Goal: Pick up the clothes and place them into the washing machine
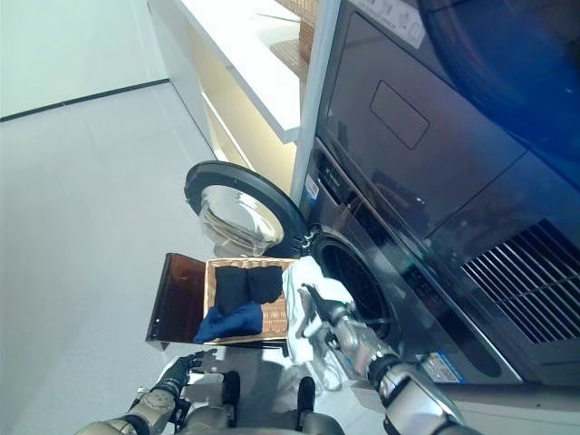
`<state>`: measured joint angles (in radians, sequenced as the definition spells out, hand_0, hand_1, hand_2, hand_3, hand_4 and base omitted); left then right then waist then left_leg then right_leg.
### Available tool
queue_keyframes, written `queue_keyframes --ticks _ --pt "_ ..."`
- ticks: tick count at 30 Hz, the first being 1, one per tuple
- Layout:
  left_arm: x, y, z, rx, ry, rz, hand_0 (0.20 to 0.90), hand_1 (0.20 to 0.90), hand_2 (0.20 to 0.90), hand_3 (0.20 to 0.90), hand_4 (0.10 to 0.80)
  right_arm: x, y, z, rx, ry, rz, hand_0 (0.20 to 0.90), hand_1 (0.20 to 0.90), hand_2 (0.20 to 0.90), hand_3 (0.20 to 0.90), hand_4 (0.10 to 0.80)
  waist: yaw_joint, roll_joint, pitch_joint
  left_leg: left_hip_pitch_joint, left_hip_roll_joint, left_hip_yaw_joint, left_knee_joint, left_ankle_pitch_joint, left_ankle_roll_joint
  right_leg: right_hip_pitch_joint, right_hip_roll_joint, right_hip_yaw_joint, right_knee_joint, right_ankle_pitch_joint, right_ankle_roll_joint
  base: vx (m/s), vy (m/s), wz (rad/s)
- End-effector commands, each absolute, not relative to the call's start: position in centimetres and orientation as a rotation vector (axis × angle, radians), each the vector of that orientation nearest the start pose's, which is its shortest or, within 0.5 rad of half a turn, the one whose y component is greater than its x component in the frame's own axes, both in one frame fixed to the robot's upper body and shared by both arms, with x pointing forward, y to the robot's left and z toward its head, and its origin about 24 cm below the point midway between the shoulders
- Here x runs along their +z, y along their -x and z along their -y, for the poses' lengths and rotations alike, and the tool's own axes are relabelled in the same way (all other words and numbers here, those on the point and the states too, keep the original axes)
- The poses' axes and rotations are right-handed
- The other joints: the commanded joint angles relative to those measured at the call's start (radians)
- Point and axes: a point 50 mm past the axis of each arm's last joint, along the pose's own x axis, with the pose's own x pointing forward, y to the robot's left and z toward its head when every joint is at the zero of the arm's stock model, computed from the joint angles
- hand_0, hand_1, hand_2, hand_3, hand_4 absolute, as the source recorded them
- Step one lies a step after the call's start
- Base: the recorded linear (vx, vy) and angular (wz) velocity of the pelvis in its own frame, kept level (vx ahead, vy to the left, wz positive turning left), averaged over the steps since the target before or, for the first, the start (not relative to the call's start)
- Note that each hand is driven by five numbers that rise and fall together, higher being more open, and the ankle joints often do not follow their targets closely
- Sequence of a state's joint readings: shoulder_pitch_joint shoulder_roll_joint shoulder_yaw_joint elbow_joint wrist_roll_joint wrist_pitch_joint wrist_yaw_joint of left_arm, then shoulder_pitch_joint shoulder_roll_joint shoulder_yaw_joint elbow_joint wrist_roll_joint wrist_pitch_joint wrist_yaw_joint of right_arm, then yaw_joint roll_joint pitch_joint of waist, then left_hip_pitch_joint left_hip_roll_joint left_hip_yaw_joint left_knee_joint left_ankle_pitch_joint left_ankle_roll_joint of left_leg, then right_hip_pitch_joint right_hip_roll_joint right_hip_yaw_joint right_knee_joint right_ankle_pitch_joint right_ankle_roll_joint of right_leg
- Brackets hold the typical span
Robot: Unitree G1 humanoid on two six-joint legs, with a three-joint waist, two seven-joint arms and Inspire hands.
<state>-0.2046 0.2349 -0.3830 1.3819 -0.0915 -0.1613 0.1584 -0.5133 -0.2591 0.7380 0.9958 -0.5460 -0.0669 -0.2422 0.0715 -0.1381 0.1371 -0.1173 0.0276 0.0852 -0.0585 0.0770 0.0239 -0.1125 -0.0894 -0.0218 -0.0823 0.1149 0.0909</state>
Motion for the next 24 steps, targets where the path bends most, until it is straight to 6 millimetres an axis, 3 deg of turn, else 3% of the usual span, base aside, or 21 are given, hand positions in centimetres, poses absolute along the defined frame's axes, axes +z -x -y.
queue_keyframes --ticks 1,2,6,7,9,16,24 --pt "-13.4 -18.1 -21.5 -0.022 -0.546 -0.897 0.900 0.900 0.900 0.900 0.800 -0.4 -33.1 12.2 0.402 1.347 0.012 0.900 0.900 0.900 0.900 0.800 0.029 0.011 0.038 -0.030 0.063 -0.023 0.009 -0.005 -0.055 0.049 -0.042 0.040 0.123 -0.154 0.026 -0.018 -0.004 0.10" --pt "-13.3 -18.3 -21.6 -0.009 -0.544 -0.894 0.900 0.900 0.900 0.900 0.800 0.7 -33.6 10.8 0.407 1.343 0.073 0.900 0.900 0.900 0.900 0.800 0.037 0.003 0.042 -0.034 0.064 -0.026 0.011 -0.006 -0.054 0.047 -0.042 0.035 0.123 -0.152 0.027 -0.007 -0.002 0.13" --pt "-13.2 -18.6 -21.6 0.010 -0.539 -0.888 0.900 0.900 0.900 0.900 0.800 1.7 -34.1 9.1 0.410 1.338 0.125 0.900 0.900 0.900 0.900 0.800 0.052 -0.006 0.053 -0.047 0.066 -0.034 0.016 -0.005 -0.054 0.040 -0.040 0.027 0.125 -0.151 0.027 -0.016 -0.006 0.09" --pt "-13.0 -19.0 -21.5 0.017 -0.542 -0.870 0.900 0.900 0.900 0.900 0.800 2.6 -34.5 7.9 0.414 1.339 0.173 0.900 0.900 0.900 0.900 0.800 0.061 -0.012 0.065 -0.060 0.067 -0.041 0.019 -0.002 -0.054 0.032 -0.038 0.024 0.126 -0.148 0.026 -0.043 -0.007 0.07" --pt "-12.7 -19.5 -21.4 0.026 -0.547 -0.856 0.900 0.900 0.900 0.900 0.800 3.0 -34.8 7.5 0.408 1.346 0.187 0.900 0.900 0.900 0.900 0.800 0.067 -0.016 0.074 -0.073 0.066 -0.049 0.019 0.002 -0.054 0.022 -0.037 0.018 0.130 -0.146 0.024 -0.033 -0.008 0.19" --pt "-11.8 -21.0 -21.7 0.085 -0.520 -0.793 0.900 0.900 0.900 0.900 0.800 5.3 -36.3 7.9 0.338 1.373 0.228 0.900 0.900 0.900 0.900 0.800 0.086 -0.014 0.131 -0.130 0.064 -0.078 0.030 0.018 -0.056 -0.017 -0.035 -0.004 0.152 -0.143 0.020 -0.040 -0.001 0.14" --pt "-10.4 -22.5 -22.6 0.193 -0.448 -0.715 0.900 0.900 0.900 0.900 0.800 8.7 -38.6 9.7 0.181 1.411 0.265 0.900 0.900 0.900 0.900 0.800 0.111 0.023 0.218 -0.223 0.053 -0.115 0.071 0.033 -0.056 -0.078 -0.039 -0.042 0.184 -0.137 0.015 -0.038 0.019 0.19"
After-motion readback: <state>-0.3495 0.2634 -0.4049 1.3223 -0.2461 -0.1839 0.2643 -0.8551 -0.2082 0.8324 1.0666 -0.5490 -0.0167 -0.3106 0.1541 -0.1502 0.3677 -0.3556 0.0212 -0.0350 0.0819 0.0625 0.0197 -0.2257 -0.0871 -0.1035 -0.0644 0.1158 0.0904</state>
